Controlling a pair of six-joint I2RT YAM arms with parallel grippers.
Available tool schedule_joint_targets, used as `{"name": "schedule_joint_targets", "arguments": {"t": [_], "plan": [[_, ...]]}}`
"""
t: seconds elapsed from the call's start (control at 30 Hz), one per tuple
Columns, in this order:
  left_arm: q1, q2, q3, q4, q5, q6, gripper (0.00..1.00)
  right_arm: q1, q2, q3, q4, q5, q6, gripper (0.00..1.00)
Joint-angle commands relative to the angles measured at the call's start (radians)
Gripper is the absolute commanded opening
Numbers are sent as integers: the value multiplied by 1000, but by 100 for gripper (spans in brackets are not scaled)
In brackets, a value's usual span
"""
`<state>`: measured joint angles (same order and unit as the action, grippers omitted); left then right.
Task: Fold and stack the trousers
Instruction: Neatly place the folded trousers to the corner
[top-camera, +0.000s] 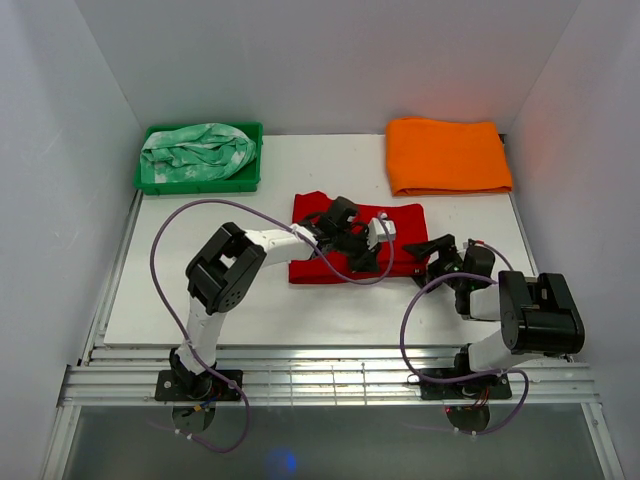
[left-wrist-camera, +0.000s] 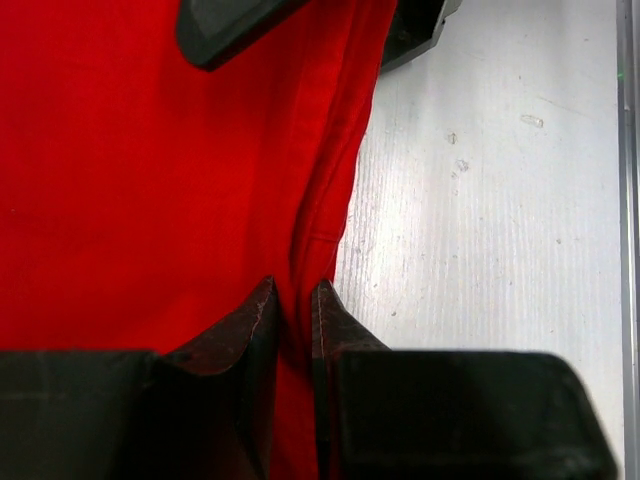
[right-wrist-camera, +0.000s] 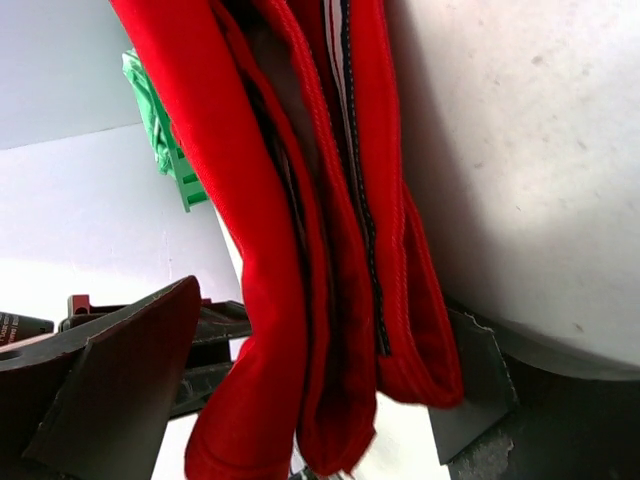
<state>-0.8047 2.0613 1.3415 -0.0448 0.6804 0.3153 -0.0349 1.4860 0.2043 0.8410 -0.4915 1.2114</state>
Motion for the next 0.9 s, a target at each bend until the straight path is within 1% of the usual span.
{"name": "schedule_joint_targets", "arguments": {"t": [0.0, 0.1, 0.2, 0.3, 0.33, 0.37, 0.43, 0.47, 0.5, 0.53, 0.57, 0.63, 0.67, 0.7, 0.77, 0.8, 0.83, 0.87], "plan": [[-7, 3, 57, 25, 87, -24, 0, 32, 57, 24, 4, 79, 0, 90], [-7, 23, 87, 13, 79, -33, 0, 65, 91, 43, 35, 84, 10, 90], [-7, 57, 133, -12, 70, -44, 0, 73, 131, 43, 87, 73, 34, 90], [-8, 65, 146, -17, 76, -50, 0, 82, 157, 46, 128, 85, 28, 90], [-10, 62, 147, -17, 77, -47, 0, 84, 160, 53, 130, 85, 22, 91], [-10, 57, 142, -17, 77, -41, 0, 84, 161, 56, 132, 85, 16, 100], [-8, 34, 125, -21, 85, -27, 0, 84, 154, 61, 145, 79, -9, 81], [-11, 25, 117, -26, 90, -22, 0, 84, 149, 64, 144, 79, -18, 61], [-14, 1, 102, -32, 93, -18, 0, 84, 143, 69, 142, 76, -30, 51], [-17, -16, 94, -55, 96, -1, 5, 84, 134, 73, 138, 68, -62, 41], [-22, -35, 84, -66, 90, 5, 10, 86, 128, 95, 130, 58, -87, 22], [-28, -99, 39, -102, 81, 4, 24, 86, 103, 124, 86, 27, -151, 8], [-30, -124, 25, -125, 74, -1, 34, 82, 93, 144, 83, 13, -167, 8], [-30, -148, 12, -145, 68, -1, 38, 81, 83, 158, 76, -5, -182, 8], [-18, -254, -50, -184, 39, -21, 46, 81, 48, 225, 2, -70, -252, 8], [-8, -303, -83, -176, 36, -37, 52, 81, 31, 256, -52, -82, -294, 8], [1, -404, -153, -150, 22, -57, 58, 87, -7, 285, -141, -96, -330, 8], [13, -452, -183, -147, -20, -91, 67, 92, -27, 312, -178, -99, -396, 8]]}}
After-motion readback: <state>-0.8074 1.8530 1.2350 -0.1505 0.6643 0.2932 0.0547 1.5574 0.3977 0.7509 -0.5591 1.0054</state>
